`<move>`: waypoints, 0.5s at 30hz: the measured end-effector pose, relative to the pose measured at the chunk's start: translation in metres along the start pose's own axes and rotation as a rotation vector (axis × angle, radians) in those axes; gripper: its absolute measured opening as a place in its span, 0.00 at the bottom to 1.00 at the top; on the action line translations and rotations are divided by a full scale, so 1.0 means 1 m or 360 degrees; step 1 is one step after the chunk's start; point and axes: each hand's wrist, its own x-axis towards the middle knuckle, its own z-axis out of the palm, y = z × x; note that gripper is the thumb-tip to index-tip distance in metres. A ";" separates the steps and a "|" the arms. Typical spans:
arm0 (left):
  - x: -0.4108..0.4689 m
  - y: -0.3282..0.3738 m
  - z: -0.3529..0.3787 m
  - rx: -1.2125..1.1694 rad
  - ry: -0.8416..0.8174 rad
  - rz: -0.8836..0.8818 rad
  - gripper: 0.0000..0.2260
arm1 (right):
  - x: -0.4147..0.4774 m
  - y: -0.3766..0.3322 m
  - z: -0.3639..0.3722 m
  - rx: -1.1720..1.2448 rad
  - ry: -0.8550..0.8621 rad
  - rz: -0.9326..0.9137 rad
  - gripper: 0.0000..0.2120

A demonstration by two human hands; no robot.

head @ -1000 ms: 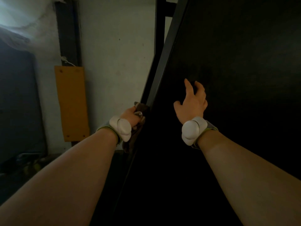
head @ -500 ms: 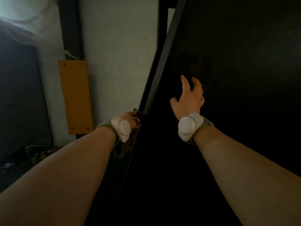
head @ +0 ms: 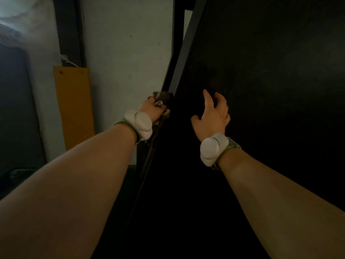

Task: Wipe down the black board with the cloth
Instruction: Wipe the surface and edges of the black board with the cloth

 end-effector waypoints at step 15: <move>-0.027 -0.066 0.013 0.0052 -0.0080 -0.0146 0.14 | -0.018 0.002 0.005 -0.0038 -0.0027 0.0033 0.34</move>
